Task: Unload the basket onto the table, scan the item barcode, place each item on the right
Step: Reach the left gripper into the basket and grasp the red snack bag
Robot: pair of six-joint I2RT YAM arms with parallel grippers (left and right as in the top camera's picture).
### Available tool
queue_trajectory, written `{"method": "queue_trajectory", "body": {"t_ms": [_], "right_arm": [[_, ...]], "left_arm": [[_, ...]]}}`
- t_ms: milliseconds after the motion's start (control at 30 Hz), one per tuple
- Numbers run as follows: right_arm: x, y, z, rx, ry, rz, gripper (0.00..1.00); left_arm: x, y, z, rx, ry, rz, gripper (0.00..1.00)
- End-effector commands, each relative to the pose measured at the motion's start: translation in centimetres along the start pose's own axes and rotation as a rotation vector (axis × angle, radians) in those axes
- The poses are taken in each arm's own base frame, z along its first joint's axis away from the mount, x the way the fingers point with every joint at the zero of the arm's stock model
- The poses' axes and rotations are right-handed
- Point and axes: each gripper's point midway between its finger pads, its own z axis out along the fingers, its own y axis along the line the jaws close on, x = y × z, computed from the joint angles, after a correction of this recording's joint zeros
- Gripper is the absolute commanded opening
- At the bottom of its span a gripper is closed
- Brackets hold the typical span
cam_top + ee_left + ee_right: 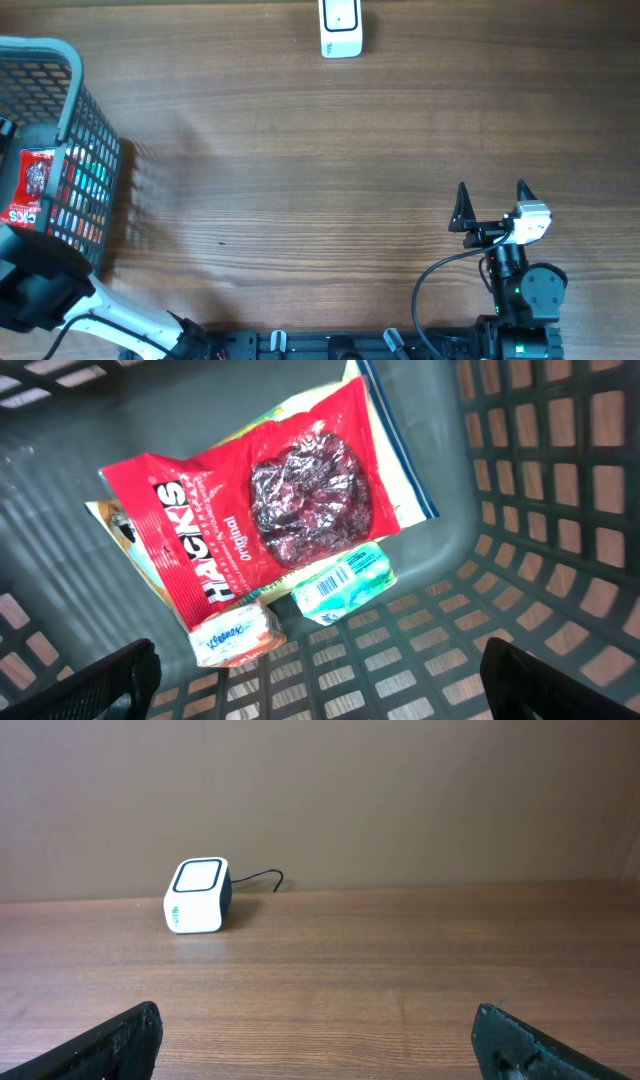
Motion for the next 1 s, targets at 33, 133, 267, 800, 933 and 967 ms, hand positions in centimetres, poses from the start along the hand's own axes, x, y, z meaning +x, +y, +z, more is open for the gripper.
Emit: {"method": "queue_trajectory", "body": {"t_ms": [33, 133, 267, 800, 933, 967], "right_arm": [[-0.1, -0.1, 0.0, 0.005, -0.006, -0.004, 1.0], [-0.1, -0.1, 0.0, 0.005, -0.006, -0.004, 1.0], [-0.1, -0.1, 0.0, 0.005, -0.006, -0.004, 1.0], [-0.1, -0.1, 0.0, 0.005, -0.006, -0.003, 1.0], [-0.1, -0.1, 0.0, 0.005, -0.006, -0.003, 1.0], [-0.1, -0.1, 0.0, 0.005, -0.006, -0.003, 1.0]], "left_arm": [[1.2, 1.1, 4.2, -0.041, 0.118, -0.021, 1.0], [1.9, 2.6, 6.7, -0.074, 0.149, -0.068, 1.0], [1.9, 4.7, 9.2, -0.086, 0.154, -0.138, 1.0], [1.8, 2.4, 14.9, 0.116, 0.116, -0.138, 0.42], [2.0, 2.5, 14.5, 0.114, 0.123, -0.141, 0.14], [2.0, 2.4, 14.2, 0.115, 0.121, -0.14, 0.04]]}}
